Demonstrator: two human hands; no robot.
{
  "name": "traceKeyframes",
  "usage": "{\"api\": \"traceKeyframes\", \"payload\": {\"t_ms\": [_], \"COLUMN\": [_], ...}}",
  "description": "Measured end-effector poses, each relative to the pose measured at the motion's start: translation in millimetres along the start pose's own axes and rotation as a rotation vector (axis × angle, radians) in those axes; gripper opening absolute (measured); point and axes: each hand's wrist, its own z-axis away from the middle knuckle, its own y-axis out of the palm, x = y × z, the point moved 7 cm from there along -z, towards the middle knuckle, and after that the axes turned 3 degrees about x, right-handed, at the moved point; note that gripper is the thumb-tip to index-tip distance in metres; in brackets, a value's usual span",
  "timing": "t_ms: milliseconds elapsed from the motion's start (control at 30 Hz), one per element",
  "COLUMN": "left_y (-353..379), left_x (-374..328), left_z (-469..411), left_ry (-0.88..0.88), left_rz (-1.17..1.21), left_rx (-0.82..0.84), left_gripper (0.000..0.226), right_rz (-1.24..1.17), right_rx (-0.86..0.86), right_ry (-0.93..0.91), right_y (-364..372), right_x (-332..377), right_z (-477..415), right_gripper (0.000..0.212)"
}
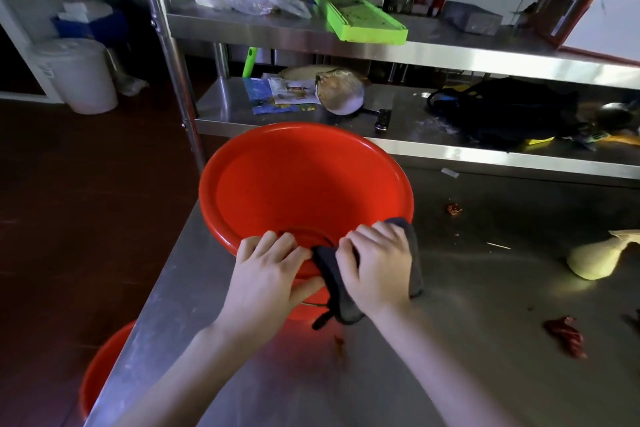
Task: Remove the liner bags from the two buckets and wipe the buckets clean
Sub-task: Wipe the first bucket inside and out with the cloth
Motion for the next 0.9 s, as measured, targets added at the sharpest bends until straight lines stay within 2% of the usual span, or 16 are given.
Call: {"api": "traceKeyframes", "payload": {"t_ms": [100,200,300,367,433,500,600,700,767,900], "left_y": [-6.2,-19.4,-27.9,-25.9,-23.1,-21.5,-15.5,-6.6,-3.8,-0.1], "left_x": [7.3,41.8,65.3,65.2,62.4,59.1,52.5,48.1,43.3,30.6], "left_z": [4.9,6.0,3.7,-1.7,-8.3,-11.6,-14.2,-18.9,-19.1,-13.5], "left_ry": [0.033,0.021,0.064,0.102,0.100,0.092,0.089,0.072,0.110,0.238], "left_rz": [0.092,0.083,0.013,0.009,0.054,0.098,0.128,0.183,0.190,0.250], "left_rx": [-0.003,0.014,0.063,0.074,0.061,0.018,-0.007,0.048,0.087,0.157], "left_gripper": [0.045,0.054,0.049,0.046,0.048,0.056,0.062,0.068,0.065,0.049], "right_rz": [-0.011,-0.037,-0.013,0.015,-0.013,-0.017,0.090,0.061,0.017,0.003], "right_rx": [0.039,0.223,0.368,0.407,0.374,0.268,0.077,-0.004,0.042,0.327], "right_ry": [-0.104,-0.186,-0.113,-0.045,0.019,0.053,0.031,0.004,-0.039,-0.035], "right_y": [-1.0,-6.2,-6.7,-3.4,-2.3,-6.7,-10.6,-13.0,-16.5,-14.3], "right_x": [4.0,-33.1,-87.1,-110.1,-112.3,-96.8,-46.5,-21.0,-34.5,-85.0], "right_z": [-3.9,-27.3,-50.3,-61.5,-62.7,-51.3,-13.6,7.5,-0.1,-33.1], "right_gripper": [0.035,0.034,0.041,0.037,0.034,0.038,0.033,0.031,0.032,0.044]}}
